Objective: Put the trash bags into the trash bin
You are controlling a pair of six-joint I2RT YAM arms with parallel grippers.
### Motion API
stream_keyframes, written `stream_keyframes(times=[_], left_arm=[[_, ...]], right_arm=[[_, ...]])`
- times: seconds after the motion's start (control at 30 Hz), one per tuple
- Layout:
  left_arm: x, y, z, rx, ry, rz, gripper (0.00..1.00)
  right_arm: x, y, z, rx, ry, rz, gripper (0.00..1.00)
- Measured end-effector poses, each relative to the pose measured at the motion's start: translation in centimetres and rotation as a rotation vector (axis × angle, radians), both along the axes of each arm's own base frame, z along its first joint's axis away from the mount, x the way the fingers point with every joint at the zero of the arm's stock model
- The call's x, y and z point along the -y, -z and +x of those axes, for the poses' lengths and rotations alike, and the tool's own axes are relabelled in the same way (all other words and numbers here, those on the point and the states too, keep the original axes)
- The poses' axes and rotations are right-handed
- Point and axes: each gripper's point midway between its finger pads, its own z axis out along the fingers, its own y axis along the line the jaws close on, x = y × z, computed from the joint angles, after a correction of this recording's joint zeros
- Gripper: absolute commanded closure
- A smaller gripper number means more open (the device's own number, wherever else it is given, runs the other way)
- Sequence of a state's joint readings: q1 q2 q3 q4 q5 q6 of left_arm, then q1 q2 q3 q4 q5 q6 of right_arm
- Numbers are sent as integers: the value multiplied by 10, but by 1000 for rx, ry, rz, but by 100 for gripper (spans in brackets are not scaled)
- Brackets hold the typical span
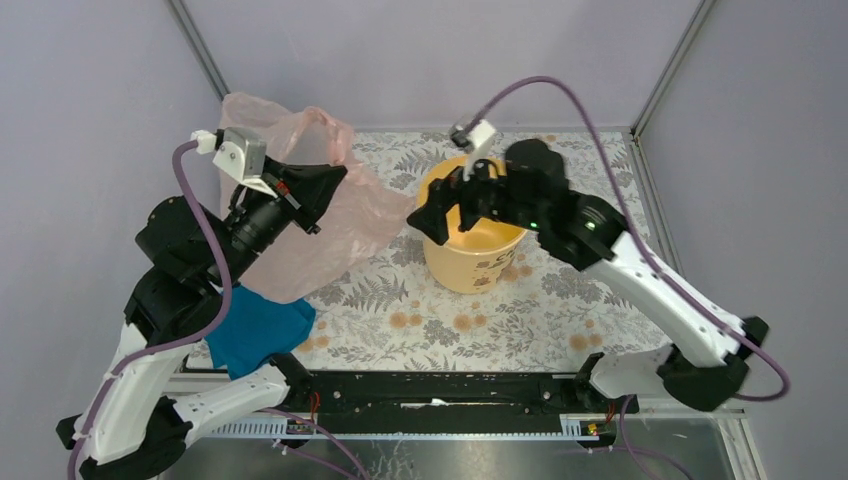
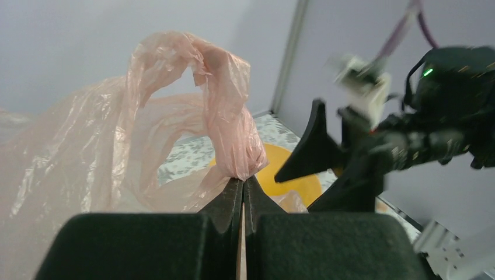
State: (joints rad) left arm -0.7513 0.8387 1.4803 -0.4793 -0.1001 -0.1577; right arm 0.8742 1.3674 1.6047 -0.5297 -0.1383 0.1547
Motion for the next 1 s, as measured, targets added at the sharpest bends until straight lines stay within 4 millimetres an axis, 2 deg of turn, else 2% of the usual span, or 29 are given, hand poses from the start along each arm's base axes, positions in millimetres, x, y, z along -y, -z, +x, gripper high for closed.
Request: stream_keyframes(times=[0.13, 0.2, 0.3, 0.4, 0.53, 0.67, 0.7, 0.73, 0.8, 0.83, 0.87, 0.93, 0.97, 1.0], left_arm=[[21, -6, -9, 7, 119, 7, 100], [28, -8, -13, 8, 166, 3, 100], [42, -16, -20, 22, 245, -23, 100], [54, -29, -27, 48, 325, -53, 100], [72, -45, -33, 79, 425, -92, 100], [89, -53, -36, 87, 513, -121, 100], [93, -53, -36, 84, 531, -124, 100], [96, -53, -36, 80, 549, -128, 100], [102, -53, -37, 76, 575, -134, 100], [103, -54, -37, 76, 583, -136, 100], [103, -56, -35, 82, 577, -143, 90], [103, -58, -35, 84, 579, -155, 54], [103, -60, -34, 84, 576, -162, 34], [102, -62, -35, 94, 579, -162, 18]], right_arm=[[7, -83, -29, 189, -101, 268, 0], [10, -116, -39, 269, -135, 362, 0], [3, -151, -47, 371, -198, 452, 0], [-16, -160, -55, 437, -254, 475, 0], [-52, -136, -49, 459, -282, 427, 0], [-65, -123, -30, 489, -217, 388, 2], [-65, -122, -25, 495, -190, 389, 8], [-64, -121, -21, 500, -167, 391, 19], [-63, -124, -15, 513, -122, 409, 62], [-62, -125, -12, 517, -105, 419, 78], [-62, -127, -14, 520, -105, 432, 88], [-60, -131, -14, 520, -87, 463, 100], [-59, -133, -14, 523, -78, 476, 100], [-55, -135, -13, 525, -57, 487, 100]])
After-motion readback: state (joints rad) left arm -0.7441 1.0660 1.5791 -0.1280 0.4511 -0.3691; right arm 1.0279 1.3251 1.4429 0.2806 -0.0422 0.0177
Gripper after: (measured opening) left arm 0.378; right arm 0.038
